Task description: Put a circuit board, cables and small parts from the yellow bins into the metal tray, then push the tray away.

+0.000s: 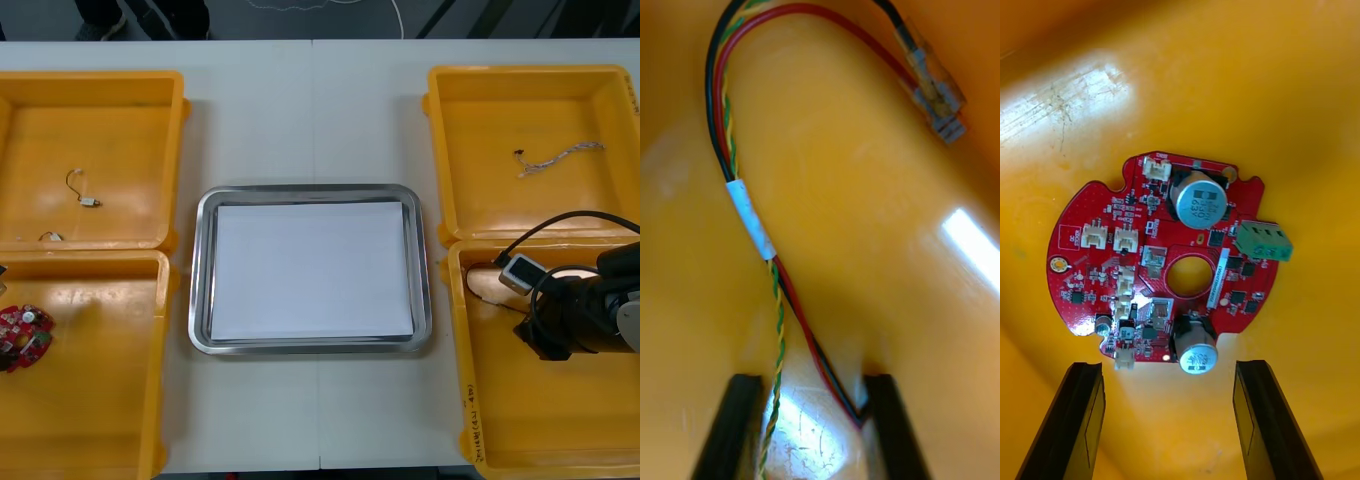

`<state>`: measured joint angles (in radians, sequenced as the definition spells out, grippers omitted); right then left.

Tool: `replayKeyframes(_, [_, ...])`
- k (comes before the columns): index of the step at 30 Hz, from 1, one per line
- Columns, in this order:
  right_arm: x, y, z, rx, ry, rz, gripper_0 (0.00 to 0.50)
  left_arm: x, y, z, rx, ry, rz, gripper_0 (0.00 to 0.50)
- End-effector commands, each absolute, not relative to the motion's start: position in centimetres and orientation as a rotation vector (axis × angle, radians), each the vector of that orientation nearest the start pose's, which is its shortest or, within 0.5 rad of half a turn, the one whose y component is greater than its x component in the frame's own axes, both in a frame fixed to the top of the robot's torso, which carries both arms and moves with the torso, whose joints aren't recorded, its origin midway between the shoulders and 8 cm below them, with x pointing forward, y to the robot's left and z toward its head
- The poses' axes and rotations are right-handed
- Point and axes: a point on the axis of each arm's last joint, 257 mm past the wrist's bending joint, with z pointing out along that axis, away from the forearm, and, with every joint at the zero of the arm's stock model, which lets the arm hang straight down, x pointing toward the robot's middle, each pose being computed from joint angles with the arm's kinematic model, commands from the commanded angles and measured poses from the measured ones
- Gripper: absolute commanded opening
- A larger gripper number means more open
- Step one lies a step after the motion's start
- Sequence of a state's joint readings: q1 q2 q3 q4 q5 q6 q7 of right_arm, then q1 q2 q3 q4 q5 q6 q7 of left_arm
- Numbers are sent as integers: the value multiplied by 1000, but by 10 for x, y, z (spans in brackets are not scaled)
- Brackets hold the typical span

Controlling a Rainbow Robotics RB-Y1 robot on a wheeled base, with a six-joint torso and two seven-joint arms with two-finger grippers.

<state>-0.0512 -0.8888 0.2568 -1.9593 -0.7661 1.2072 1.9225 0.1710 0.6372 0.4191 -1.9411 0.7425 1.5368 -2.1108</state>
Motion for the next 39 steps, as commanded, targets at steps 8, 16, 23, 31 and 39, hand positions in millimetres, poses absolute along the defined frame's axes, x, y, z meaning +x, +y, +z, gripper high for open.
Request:
replayKeyframes(8, [396,-311,-321,-1168,2410,-148,0,316,458,-317,790,2663,207,500])
replayKeyframes(16, [404,-321,-291,-1180,2409,-184,0,316,453,-324,769,2663,198,500])
replayKeyframes(23, [384,-339,-261,-1201,2485,-149,0,316,452,-326,765,2661,202,500])
replayKeyframes(31, [358,-375,-261,-1127,2525,-125,0,316,452,-326,770,2660,206,341])
replayKeyframes(39, [321,-409,-275,-1033,2565,-138,0,316,453,-326,768,2661,208,46])
